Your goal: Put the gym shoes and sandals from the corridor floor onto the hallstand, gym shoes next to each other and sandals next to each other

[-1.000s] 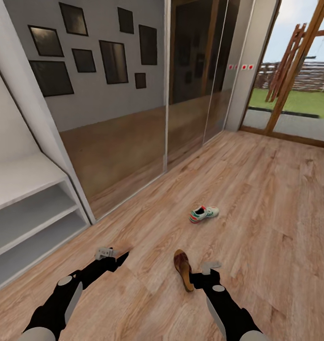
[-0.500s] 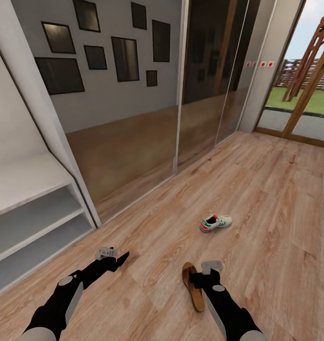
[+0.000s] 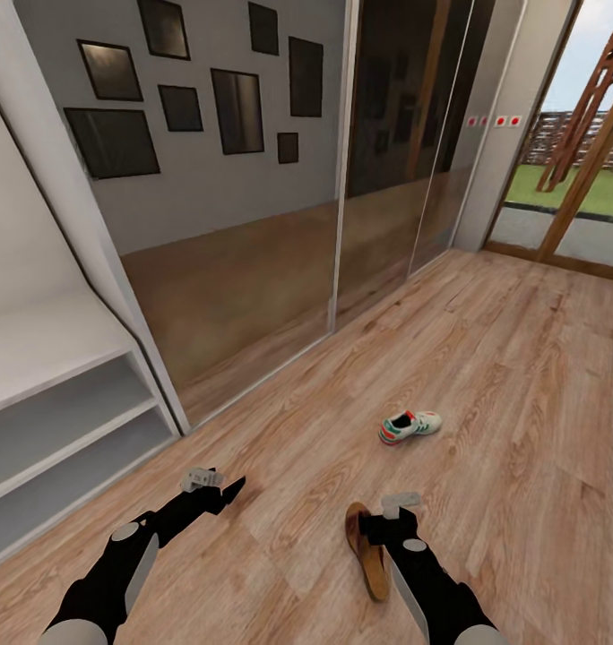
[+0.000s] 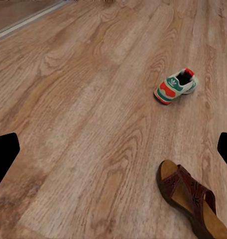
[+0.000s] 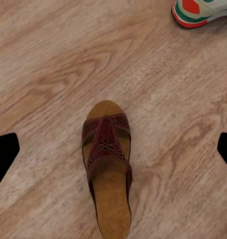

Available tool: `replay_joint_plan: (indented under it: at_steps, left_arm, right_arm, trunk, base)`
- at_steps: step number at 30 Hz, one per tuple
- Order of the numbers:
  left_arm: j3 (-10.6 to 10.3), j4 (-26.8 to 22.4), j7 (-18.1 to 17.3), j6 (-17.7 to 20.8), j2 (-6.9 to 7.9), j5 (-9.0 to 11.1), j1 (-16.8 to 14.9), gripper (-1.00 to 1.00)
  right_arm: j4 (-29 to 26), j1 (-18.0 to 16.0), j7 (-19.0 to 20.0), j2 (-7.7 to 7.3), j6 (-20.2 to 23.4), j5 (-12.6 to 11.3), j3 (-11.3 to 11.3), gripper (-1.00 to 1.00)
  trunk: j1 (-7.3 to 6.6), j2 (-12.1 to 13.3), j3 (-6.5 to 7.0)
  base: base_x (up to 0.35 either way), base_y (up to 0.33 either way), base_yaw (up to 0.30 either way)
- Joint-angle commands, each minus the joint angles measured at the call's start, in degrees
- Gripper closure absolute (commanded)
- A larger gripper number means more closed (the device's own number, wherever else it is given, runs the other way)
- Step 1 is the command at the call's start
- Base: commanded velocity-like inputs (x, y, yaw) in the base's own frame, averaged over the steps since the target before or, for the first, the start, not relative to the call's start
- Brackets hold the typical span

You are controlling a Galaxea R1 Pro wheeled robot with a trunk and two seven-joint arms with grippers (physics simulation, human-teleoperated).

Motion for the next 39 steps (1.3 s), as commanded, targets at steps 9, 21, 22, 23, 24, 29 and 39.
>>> replay_joint_plan:
  at_steps: [9, 21, 22, 23, 24, 29, 39]
  left_arm:
    - [0.1, 0.05, -0.28, -0.22, -0.15, 0.0, -0.04, -1.0]
    - [0.12, 0.05, -0.22, -0.31, -0.13, 0.0, -0.04, -1.0]
    - [0.12, 0.05, -0.22, -0.31, -0.13, 0.0, -0.04, -1.0]
    - [0.12, 0.05, -0.21, -0.32, -0.13, 0.0, -0.04, -1.0]
    - [0.12, 0.04, -0.21, -0.32, -0.13, 0.0, -0.04, -1.0]
    - [0.12, 0.04, -0.2, -0.33, -0.12, 0.0, -0.06, -1.0]
    - [0.12, 0.0, -0.27, -0.34, -0.13, 0.01, -0.04, -1.0]
  right_arm:
    - [-0.14, -0.01, -0.25, -0.04, 0.11, 0.59, 0.22, -1.0]
    - [-0.19, -0.01, -0.38, -0.05, -0.13, 0.59, 0.22, -1.0]
    - [-0.19, -0.01, -0.38, -0.05, -0.13, 0.59, 0.22, -1.0]
    - [-0.19, -0.01, -0.38, -0.05, -0.14, 0.59, 0.22, -1.0]
    - [-0.19, -0.01, -0.38, -0.05, -0.14, 0.59, 0.22, -1.0]
    - [-0.19, -0.01, -0.38, -0.05, -0.15, 0.59, 0.22, -1.0]
    - [-0.15, -0.01, -0.37, -0.05, 0.01, 0.59, 0.29, -1.0]
  trunk:
    - [0.0, -0.02, -0.14]
    - [0.0, -0.02, -0.59]
    - [0.0, -0.02, -0.63]
    - [0.0, -0.02, -0.68]
    - [0.0, -0.02, -0.73]
    - [0.0, -0.02, -0.99]
    - [0.0, -0.02, -1.37]
  base:
    - [0.054, -0.014, 0.078]
    - [0.027, -0.055, 0.232]
    - [0.063, -0.194, 0.235]
    - [0.065, -0.208, 0.235]
    - [0.068, -0.22, 0.234]
    - [0.072, -0.241, 0.231]
    - [0.038, -0.191, 0.079]
